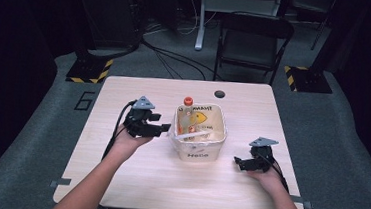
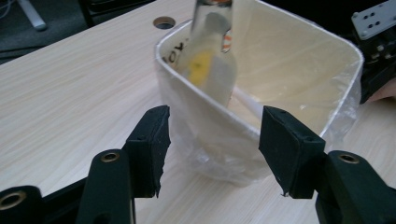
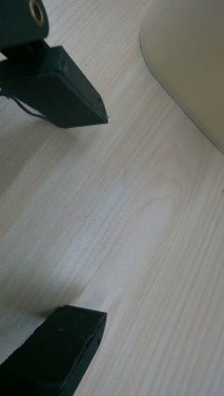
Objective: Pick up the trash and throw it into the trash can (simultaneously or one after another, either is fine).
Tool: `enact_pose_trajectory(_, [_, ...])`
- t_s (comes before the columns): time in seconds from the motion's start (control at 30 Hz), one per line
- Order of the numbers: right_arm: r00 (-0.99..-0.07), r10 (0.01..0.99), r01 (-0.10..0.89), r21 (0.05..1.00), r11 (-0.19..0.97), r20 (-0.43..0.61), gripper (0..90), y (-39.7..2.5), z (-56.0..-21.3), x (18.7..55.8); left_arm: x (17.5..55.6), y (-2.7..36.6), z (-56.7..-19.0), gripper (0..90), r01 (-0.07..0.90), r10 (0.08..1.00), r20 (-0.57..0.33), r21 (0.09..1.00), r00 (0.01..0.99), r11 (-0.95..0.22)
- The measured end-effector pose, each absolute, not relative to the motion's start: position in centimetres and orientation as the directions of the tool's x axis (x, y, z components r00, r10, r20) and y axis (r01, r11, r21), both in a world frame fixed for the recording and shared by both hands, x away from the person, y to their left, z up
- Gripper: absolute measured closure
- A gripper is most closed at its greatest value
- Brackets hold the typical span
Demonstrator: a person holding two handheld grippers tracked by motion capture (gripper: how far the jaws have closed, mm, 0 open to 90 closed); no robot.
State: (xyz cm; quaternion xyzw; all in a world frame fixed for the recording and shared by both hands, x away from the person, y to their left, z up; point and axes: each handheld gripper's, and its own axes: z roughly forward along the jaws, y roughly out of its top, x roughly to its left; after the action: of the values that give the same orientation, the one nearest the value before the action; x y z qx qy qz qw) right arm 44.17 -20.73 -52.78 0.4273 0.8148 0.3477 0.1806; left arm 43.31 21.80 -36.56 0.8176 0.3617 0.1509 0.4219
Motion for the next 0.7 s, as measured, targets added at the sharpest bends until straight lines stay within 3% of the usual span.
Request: enact_pose_trajectory(0.7, [-0.569,0.822,0.571,0.721,0.392,0.003,4.9,-20.7,-52.8,44.2,42.8,28.7,-41.0,40.7,0.532,0.814,-0.104,0.802,0.571,-0.271])
